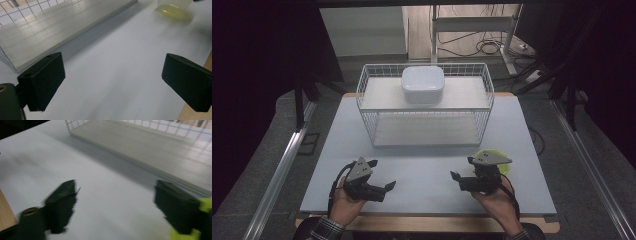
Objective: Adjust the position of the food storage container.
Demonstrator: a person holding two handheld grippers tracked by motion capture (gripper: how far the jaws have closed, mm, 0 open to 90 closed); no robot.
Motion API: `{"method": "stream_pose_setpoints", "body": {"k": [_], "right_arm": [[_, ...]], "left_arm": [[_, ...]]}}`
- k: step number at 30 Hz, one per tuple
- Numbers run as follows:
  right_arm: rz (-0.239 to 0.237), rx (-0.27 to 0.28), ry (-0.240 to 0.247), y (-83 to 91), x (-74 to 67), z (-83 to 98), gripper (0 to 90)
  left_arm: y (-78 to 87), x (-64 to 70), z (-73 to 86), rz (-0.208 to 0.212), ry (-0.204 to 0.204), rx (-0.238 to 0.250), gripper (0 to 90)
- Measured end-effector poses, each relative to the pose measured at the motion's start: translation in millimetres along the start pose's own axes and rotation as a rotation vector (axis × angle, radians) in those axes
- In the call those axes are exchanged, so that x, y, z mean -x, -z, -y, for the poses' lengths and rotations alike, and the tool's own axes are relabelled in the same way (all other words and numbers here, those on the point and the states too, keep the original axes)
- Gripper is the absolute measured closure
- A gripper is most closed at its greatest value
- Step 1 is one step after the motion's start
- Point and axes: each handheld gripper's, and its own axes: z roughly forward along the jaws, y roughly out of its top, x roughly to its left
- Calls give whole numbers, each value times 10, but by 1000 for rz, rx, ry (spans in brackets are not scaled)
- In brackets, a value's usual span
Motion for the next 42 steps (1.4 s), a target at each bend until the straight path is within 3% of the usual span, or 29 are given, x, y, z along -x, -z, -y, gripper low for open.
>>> {"method": "stream_pose_setpoints", "body": {"k": [1, 4, 5, 6, 12, 13, 15, 23, 31, 42], "right_arm": [[24, -6, 3, 75, 72, -7, 432], [46, -15, -15, 157, 190, 6, 582], [46, -15, -15, 157, 190, 6, 582], [64, -29, -34, 207, 279, 19, 665], [96, -34, -78, 312, 414, 38, 778], [116, -29, -89, 359, 459, 49, 850], [137, -29, -87, 403, 501, 61, 894], [209, -26, -123, 553, 663, 138, 898], [314, -38, -137, 667, 845, 257, 897], [349, -91, -154, 578, 992, 356, 897]], "left_arm": [[1, 0, 1, -2, 0, 3, 44], [-3, 0, 4, -7, -5, 5, 44], [-3, 0, 4, -7, -5, 5, 44], [-8, 5, 5, -7, -5, 3, 44], [-19, 14, 9, -16, -15, -3, 45], [-23, 16, 10, -18, -16, -6, 46], [-27, 18, 12, -20, -19, -8, 47], [-27, 25, 10, -26, -26, -3, 47], [-39, 21, 18, -32, -34, -7, 46], [-63, 36, 26, -40, -48, -24, 45]]}}
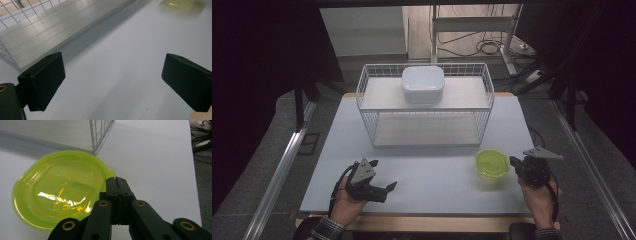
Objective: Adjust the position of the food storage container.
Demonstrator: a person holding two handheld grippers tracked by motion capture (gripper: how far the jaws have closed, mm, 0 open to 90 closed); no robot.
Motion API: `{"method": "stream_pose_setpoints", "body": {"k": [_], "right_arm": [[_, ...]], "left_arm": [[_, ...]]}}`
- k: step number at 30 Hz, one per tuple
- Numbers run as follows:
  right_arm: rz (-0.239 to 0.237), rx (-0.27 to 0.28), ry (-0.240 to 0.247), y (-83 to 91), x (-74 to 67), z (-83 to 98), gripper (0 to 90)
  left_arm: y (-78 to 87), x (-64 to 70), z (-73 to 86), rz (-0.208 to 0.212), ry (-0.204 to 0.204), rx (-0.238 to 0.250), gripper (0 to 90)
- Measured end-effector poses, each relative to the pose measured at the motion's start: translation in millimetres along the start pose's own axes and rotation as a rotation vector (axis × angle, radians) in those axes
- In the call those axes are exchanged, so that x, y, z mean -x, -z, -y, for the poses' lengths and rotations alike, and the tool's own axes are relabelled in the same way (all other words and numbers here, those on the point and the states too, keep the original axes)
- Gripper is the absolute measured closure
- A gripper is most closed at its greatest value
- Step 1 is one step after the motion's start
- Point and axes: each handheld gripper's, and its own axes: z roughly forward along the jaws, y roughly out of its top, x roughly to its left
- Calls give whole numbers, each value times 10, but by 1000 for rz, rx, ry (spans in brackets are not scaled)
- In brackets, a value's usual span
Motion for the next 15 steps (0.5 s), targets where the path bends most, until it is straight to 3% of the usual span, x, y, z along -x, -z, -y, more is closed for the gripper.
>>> {"method": "stream_pose_setpoints", "body": {"k": [9, 15], "right_arm": [[3, -41, -5, -82, 4, 31, 896], [-23, -56, -14, -129, -22, 40, 896]], "left_arm": [[-16, 13, 2, -7, -16, -13, 45], [-28, 25, 3, -5, -26, -22, 44]]}}
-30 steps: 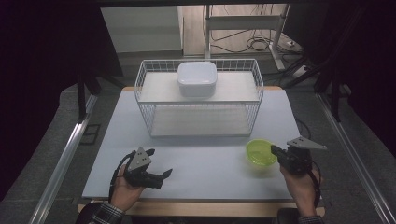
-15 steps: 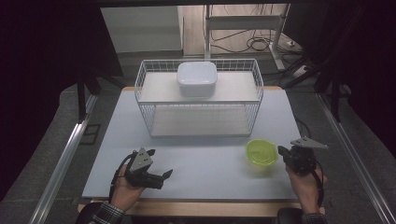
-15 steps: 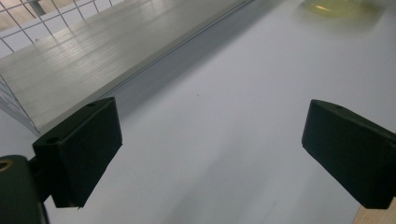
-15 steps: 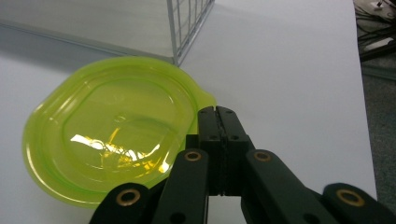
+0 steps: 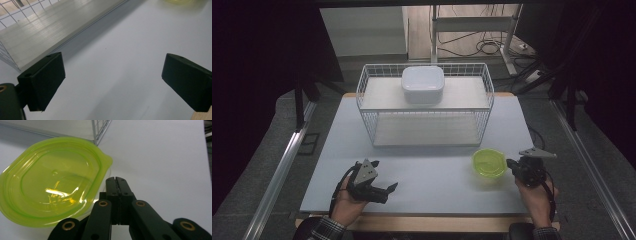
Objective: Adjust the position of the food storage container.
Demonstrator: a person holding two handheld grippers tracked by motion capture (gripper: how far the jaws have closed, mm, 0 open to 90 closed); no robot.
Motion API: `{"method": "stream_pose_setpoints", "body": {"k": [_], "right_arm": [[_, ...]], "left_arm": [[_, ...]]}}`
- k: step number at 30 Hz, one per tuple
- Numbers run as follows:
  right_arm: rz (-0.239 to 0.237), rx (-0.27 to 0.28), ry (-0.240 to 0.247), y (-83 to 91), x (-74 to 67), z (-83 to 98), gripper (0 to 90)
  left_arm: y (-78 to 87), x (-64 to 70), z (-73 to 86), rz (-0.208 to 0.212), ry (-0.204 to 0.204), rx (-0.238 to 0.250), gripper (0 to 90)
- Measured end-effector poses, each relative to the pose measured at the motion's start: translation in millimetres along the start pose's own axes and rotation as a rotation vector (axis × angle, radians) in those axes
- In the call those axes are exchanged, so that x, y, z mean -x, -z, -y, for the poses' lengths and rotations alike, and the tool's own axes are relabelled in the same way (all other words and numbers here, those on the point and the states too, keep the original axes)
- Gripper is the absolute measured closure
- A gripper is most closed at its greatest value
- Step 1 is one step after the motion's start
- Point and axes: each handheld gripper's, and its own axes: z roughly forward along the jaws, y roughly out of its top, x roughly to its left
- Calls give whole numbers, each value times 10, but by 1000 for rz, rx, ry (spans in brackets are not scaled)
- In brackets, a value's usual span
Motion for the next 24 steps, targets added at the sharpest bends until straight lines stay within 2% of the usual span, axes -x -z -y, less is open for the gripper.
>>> {"method": "stream_pose_setpoints", "body": {"k": [3, 4, 11, 17, 21, 24], "right_arm": [[-14, -3, -5, -12, -18, -2, 896], [-33, -10, -5, -33, -47, -3, 895], [-53, -35, 31, -105, -166, -21, 895], [-67, -66, -2, -150, -108, 14, 895], [-99, -89, -35, -204, -63, 49, 895], [-117, -88, -44, -221, -65, 48, 894]], "left_arm": [[-2, 2, 0, -1, -3, -1, 44], [-3, 3, 0, -1, -3, -2, 44], [-6, 9, -1, 0, -8, -4, 44], [-6, 8, 0, 0, -10, -5, 44], [-11, 14, -1, 0, -12, -6, 44], [-16, 18, -1, -1, -15, -9, 44]]}}
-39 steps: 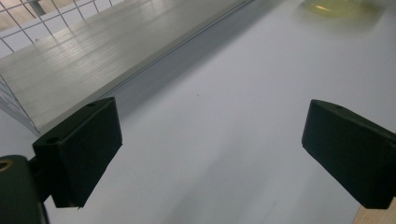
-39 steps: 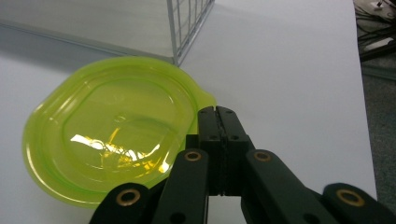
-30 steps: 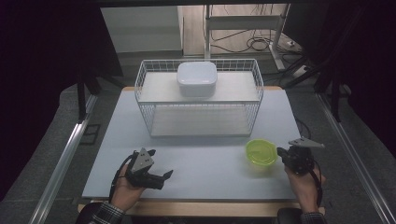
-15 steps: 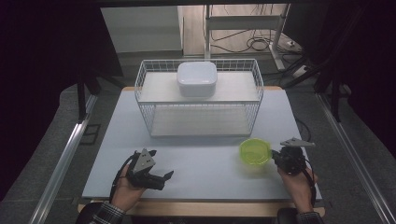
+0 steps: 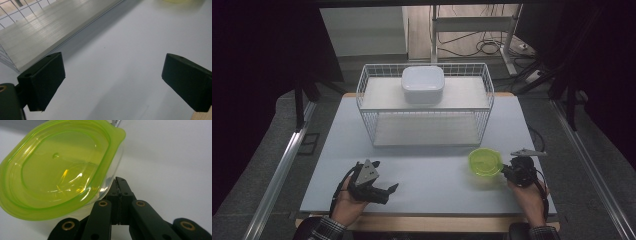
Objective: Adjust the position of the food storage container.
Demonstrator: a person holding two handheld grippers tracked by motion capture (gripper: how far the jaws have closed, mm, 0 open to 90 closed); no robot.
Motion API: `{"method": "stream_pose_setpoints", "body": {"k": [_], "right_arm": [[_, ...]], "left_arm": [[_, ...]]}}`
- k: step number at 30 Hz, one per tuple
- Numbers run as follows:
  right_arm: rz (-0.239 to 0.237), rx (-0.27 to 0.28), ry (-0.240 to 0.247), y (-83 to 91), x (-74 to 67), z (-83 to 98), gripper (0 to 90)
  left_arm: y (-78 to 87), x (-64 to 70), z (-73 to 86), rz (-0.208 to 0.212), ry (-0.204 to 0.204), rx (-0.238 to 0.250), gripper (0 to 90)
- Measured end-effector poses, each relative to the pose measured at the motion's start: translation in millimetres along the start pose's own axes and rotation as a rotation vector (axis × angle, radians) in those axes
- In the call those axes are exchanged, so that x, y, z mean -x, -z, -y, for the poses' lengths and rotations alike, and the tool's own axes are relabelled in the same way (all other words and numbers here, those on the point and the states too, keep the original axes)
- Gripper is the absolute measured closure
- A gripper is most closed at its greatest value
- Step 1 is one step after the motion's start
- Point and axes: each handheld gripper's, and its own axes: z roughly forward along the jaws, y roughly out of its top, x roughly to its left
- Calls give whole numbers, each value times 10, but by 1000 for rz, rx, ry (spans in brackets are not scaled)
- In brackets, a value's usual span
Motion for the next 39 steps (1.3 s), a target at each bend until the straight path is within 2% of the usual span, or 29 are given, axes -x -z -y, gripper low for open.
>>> {"method": "stream_pose_setpoints", "body": {"k": [9, 16, 25, 26, 31, 39], "right_arm": [[-62, -10, -2, -118, -67, -48, 894], [-104, -28, 37, -232, -231, -107, 894], [-156, -38, 38, -330, -393, -150, 893], [-175, -43, 37, -354, -437, -161, 893], [-200, -49, 54, -407, -527, -175, 892], [-244, -59, 89, -521, -749, -205, 889]], "left_arm": [[-7, 6, -4, -1, -4, -3, 44], [-12, 7, -3, -4, -4, -5, 44], [-20, 11, -2, -3, -8, -11, 43], [-21, 11, -2, -3, -7, -11, 43], [-24, 11, -1, -3, -9, -13, 43], [-33, 16, 1, -5, -14, -19, 43]]}}
